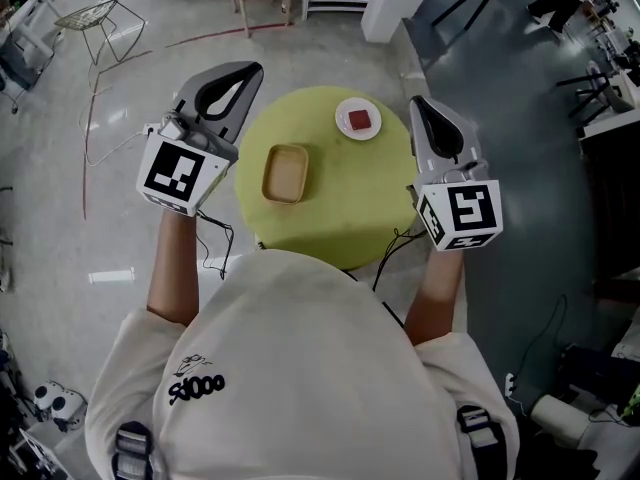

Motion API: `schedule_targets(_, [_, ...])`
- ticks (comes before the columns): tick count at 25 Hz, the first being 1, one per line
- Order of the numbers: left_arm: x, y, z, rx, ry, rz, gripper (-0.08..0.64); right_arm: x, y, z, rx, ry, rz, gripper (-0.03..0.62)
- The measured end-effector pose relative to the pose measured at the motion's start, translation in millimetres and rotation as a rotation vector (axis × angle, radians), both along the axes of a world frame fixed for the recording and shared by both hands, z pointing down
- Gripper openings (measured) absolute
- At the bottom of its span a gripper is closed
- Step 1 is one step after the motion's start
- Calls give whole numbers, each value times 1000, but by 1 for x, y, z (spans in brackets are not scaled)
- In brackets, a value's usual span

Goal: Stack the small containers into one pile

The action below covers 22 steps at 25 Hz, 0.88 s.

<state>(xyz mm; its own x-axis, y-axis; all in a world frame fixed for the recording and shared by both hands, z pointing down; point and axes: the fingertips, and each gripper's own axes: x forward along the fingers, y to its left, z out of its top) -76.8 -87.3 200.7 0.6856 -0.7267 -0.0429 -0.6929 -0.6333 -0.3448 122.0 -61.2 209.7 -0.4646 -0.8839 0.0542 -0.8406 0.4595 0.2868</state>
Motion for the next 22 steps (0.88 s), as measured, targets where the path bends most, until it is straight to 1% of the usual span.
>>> schedule_targets(8, [4, -1, 8, -13, -14, 7, 6, 1, -3, 5, -15, 0, 9, 11])
schedule_targets(12, [6, -1, 19, -40, -45, 15, 6, -3, -4, 12, -30, 6, 2, 11])
schedule_targets(15, [8, 1, 26, -45, -79, 18, 6, -7, -5, 17, -39, 12, -7, 11])
schedule_targets(22, [10, 1, 33, -50, -106, 36, 6, -13, -7, 25, -54, 17, -16, 11])
